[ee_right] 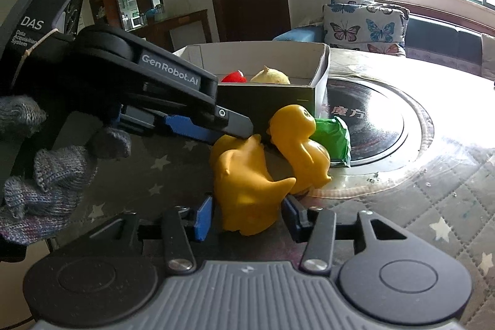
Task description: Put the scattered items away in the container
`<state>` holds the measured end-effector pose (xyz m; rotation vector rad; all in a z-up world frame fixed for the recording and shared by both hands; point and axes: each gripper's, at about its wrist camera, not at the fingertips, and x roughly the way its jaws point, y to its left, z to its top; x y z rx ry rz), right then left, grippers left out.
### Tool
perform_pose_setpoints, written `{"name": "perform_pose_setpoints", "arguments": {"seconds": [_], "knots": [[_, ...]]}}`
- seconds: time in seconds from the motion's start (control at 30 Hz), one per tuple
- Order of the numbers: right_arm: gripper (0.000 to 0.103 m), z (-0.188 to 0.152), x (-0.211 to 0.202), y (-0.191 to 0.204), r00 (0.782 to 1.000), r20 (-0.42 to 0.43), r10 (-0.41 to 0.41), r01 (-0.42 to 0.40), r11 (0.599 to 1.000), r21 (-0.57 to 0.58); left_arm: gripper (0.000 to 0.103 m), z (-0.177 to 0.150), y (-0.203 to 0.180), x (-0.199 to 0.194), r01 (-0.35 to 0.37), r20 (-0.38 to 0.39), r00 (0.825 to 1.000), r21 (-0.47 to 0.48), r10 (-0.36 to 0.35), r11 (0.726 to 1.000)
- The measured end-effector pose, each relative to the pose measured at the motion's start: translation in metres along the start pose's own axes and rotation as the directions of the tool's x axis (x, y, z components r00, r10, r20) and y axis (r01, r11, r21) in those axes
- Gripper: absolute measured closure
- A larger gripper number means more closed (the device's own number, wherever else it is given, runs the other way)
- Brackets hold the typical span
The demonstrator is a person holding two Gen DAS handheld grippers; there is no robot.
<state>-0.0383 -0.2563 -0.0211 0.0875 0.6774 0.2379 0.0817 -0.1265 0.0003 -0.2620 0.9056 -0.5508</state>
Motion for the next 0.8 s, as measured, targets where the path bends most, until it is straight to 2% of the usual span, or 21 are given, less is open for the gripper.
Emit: {"name": "perform_pose_setpoints", "arguments": {"seconds": [0.03,0.23,0.33,0.37,0.47,0.6,0.8], "knots": [[0.060,0.000,0.001,0.000,1.000,-0.003,0.002,-0.002,1.000,0.001,0.067,0.000,0.001,0.001,0.004,0.001,1.000,-0.004,-0.004,1.000],[0.061,0.001,0.001,0.004,1.000,-0.006,0.000,-0.001,1.000,-0.013,0.070,0.000,0.009,-0.002,0.040,-0.002,0.999,-0.029,-0.040,0.999],[0.061,0.002,-0.001,0.007,1.000,-0.006,-0.001,0.000,1.000,-0.022,0.085,0.000,0.010,-0.009,0.071,-0.002,0.998,-0.031,-0.071,0.997],[0.061,0.003,-0.002,0.008,1.000,-0.002,0.000,0.000,1.000,-0.028,0.087,0.000,0.010,-0.011,0.081,-0.002,0.997,-0.031,-0.081,0.996],[0.063,0.010,-0.004,0.014,1.000,0.012,0.020,-0.019,0.998,-0.053,0.087,0.000,0.010,-0.017,0.105,-0.002,0.994,-0.030,-0.105,0.994],[0.063,0.015,0.001,0.021,1.000,0.008,0.010,-0.009,0.997,-0.074,0.085,-0.002,0.011,-0.019,0.090,0.018,0.996,-0.055,-0.089,0.994],[0.061,0.005,0.000,0.020,1.000,-0.029,-0.005,0.003,0.997,-0.073,0.074,-0.002,0.021,-0.027,0.079,0.055,0.996,-0.089,-0.074,0.993]]}}
